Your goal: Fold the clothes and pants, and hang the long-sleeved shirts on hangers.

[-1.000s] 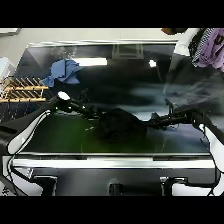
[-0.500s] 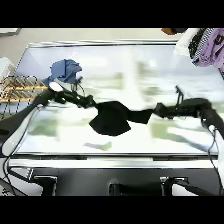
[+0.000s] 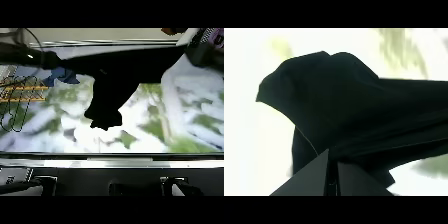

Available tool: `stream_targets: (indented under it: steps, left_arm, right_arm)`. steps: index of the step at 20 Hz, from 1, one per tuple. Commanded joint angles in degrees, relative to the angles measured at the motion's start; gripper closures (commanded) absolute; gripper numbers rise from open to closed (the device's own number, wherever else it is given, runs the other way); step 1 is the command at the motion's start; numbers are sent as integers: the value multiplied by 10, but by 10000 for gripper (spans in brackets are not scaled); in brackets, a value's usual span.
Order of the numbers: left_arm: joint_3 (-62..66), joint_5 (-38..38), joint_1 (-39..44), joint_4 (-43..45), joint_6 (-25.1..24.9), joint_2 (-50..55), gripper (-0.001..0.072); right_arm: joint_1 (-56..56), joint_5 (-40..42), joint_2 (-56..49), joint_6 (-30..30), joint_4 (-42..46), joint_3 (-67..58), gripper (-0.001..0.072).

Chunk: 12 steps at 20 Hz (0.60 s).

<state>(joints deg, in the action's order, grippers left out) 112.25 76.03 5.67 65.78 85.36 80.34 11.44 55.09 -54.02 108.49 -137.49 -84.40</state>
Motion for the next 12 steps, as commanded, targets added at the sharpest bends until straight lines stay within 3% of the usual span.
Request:
stream_targets:
  steps: [1,7,12]
  left_arm:
    - [51,9,-1,58,52,-103,690]
    - [51,16,-1,58,92,-234,689]
    - [30,16,-1,58,92,-245,689]
  right_arm:
    - [0,-12,81,-29,34,-76,686]
    - [0,-71,194,-99,94,-80,685]
    - [0,-141,177,-155,131,-80,685]
